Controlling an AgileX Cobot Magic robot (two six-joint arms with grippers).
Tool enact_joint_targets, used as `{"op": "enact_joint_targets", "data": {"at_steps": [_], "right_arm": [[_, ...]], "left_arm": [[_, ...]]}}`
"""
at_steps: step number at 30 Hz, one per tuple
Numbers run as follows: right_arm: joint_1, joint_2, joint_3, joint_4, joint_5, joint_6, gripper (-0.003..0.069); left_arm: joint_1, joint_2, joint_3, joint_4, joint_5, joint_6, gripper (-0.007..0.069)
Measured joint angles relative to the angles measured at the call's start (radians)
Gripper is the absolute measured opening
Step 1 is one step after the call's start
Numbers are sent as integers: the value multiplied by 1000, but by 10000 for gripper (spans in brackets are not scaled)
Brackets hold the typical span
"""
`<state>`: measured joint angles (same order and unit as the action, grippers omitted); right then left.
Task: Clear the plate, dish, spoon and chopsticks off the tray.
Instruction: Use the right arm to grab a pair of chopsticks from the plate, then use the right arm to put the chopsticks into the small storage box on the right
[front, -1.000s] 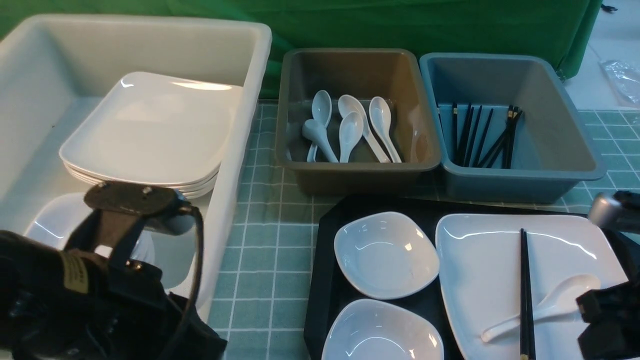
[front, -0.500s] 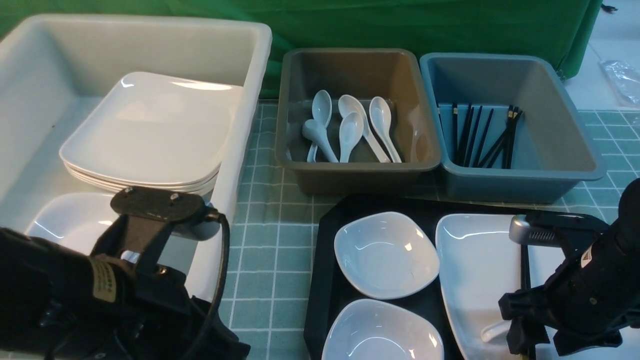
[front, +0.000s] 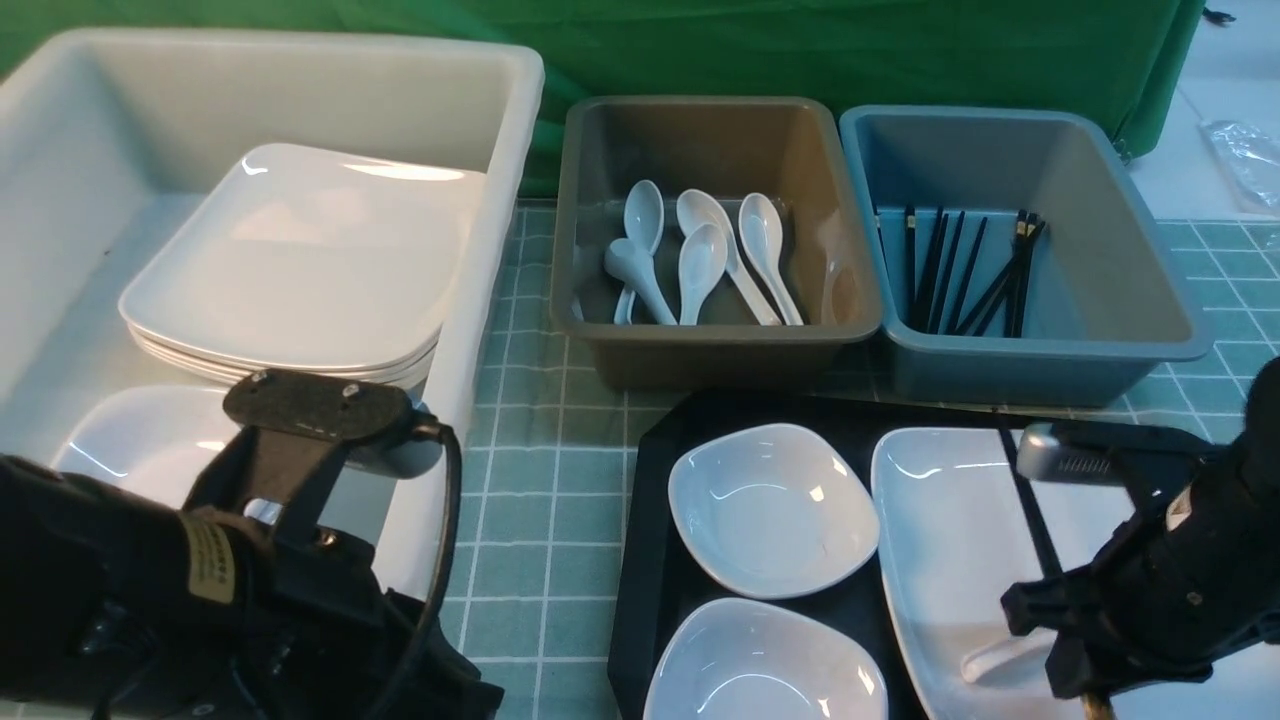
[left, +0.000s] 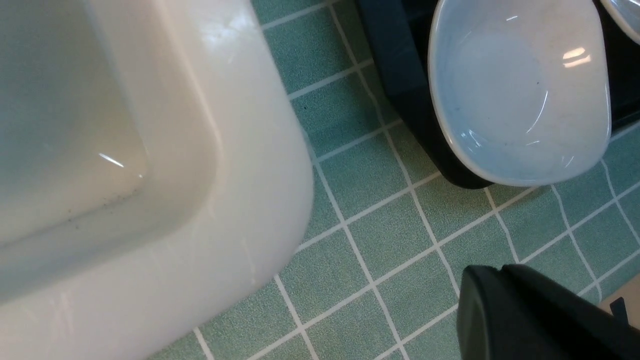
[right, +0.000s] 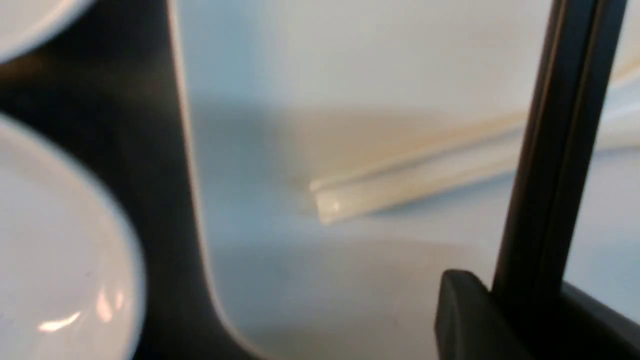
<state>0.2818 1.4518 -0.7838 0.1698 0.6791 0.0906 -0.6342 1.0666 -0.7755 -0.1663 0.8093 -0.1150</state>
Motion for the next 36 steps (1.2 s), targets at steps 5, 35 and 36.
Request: {"op": "enact_joint_targets", "data": {"at_steps": [5,35,36], "right_arm": [[-3,-153,-26,1,-8,-10,151],[-169,635,-981,0,-40,-82,465],[-169,622,-983,0,-6,-91,488]], "left_arm": [[0,0,0,0,-4,0,4],[0,0,0,0,-13,-2,8],[0,0,0,0,-19,-2,8]]}}
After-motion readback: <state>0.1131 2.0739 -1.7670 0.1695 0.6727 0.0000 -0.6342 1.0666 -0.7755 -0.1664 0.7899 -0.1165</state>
